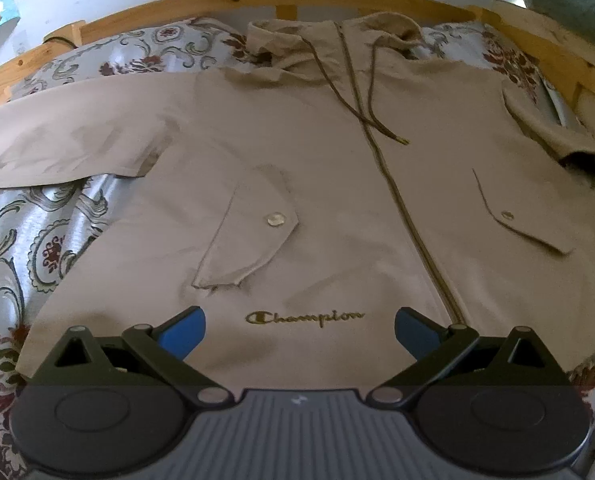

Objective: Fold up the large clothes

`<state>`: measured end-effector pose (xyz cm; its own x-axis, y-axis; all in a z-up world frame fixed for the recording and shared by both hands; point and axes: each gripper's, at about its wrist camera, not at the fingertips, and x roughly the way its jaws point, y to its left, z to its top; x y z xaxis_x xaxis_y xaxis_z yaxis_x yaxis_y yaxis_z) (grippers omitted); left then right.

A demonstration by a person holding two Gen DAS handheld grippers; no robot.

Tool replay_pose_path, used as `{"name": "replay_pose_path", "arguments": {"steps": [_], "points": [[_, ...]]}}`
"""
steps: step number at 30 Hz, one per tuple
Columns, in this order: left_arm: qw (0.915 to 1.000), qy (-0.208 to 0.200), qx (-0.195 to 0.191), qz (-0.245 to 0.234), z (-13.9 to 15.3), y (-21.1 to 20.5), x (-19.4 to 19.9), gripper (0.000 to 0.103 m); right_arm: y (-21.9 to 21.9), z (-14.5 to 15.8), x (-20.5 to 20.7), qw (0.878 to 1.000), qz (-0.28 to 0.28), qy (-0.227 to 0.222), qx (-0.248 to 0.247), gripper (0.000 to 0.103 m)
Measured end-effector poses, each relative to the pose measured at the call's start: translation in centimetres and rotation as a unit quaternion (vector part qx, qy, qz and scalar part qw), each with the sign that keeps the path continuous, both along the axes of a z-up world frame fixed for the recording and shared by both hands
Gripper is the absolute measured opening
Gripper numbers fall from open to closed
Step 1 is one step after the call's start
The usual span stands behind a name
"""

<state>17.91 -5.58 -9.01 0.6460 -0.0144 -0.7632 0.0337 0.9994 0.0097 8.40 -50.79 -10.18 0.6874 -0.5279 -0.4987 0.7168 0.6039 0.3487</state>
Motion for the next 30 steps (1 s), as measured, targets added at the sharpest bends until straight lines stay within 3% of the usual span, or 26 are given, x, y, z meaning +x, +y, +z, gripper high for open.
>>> {"name": "replay_pose_path", "arguments": {"steps": [5,8,10,14,21,23,24,28,30], "points": [[0.9999,-0.008,0.004,-0.006,0.2,-0.2,0.0,0.102,-2.0,-1.2,2.0,0.996,-0.047,0.014,0.074,0.057],[0.9999,-0.009,0.000,-0.005,0.3,0.0,0.1,0.102,-2.9,-1.0,2.8,0.994,-0.061,0.014,0.090,0.056],[0.9999,-0.012,-0.004,-0.003,0.5,0.2,0.1,0.102,-3.0,-0.7,3.5,0.994,-0.057,0.033,0.086,0.046],[0.9997,-0.023,-0.010,0.003,1.5,0.4,0.0,0.102,-2.3,-0.3,4.3,0.997,-0.039,0.061,0.034,0.018],[0.9983,-0.050,-0.030,0.006,3.7,1.3,-0.4,0.102,0.7,2.9,3.8,0.995,0.005,0.062,-0.080,0.012],[0.9974,-0.049,-0.052,0.010,4.1,2.0,-0.3,0.102,2.8,4.7,4.4,0.988,0.033,0.060,-0.141,0.009],[0.9970,-0.047,-0.060,0.013,4.3,2.3,-0.4,0.102,3.8,5.6,4.8,0.983,0.048,0.058,-0.166,0.000],[0.9948,-0.058,-0.079,0.027,5.2,3.7,-0.8,0.102,7.8,9.8,6.8,0.963,0.092,0.040,-0.252,0.000],[0.9937,-0.065,-0.086,0.033,5.5,4.4,-0.9,0.102,9.3,11.6,7.9,0.958,0.110,0.029,-0.263,0.000]]}}
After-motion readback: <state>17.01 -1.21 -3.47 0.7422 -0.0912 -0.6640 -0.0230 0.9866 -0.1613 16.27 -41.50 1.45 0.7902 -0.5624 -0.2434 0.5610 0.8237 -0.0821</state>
